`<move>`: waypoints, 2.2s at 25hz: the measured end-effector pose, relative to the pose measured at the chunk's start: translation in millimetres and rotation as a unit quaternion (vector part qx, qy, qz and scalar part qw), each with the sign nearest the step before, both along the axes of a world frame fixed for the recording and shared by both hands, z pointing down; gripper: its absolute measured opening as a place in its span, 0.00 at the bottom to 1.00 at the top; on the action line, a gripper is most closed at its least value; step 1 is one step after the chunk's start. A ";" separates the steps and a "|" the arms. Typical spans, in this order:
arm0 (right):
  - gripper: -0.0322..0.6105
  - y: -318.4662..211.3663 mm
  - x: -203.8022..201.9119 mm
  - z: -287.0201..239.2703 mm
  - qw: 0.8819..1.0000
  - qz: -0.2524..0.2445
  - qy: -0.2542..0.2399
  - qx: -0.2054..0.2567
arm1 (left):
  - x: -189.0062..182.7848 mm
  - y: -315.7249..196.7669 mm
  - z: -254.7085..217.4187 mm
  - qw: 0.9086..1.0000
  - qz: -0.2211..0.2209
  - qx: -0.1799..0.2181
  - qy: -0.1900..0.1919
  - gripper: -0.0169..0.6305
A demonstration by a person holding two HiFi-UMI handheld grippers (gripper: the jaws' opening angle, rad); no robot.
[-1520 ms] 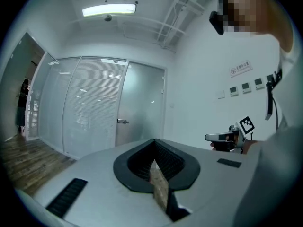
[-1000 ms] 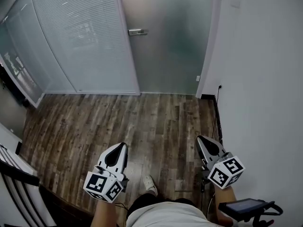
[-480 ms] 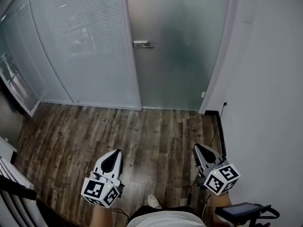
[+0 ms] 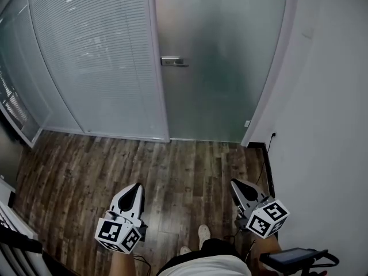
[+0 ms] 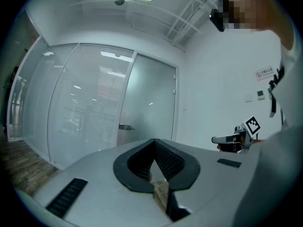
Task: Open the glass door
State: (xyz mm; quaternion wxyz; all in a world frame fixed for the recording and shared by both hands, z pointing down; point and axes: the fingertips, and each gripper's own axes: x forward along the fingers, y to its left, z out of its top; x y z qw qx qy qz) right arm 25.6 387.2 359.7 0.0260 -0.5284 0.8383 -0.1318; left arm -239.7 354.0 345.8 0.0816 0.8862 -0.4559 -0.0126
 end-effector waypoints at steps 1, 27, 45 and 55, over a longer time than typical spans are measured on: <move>0.05 -6.9 -2.2 1.1 1.000 -0.006 0.003 0.000 | 1.4 -6.9 1.2 1.000 0.000 -0.001 0.001 0.02; 0.05 -261.9 144.4 16.3 0.999 -0.014 -0.035 0.019 | 158.1 -248.8 4.1 1.000 0.005 0.002 -0.020 0.02; 0.05 -389.2 143.9 5.8 0.999 -0.018 0.007 0.027 | 180.3 -402.0 4.0 0.999 0.043 0.009 0.016 0.02; 0.05 -509.9 86.1 14.1 0.999 0.002 0.008 0.034 | 129.9 -523.9 24.8 0.998 0.066 0.003 0.016 0.02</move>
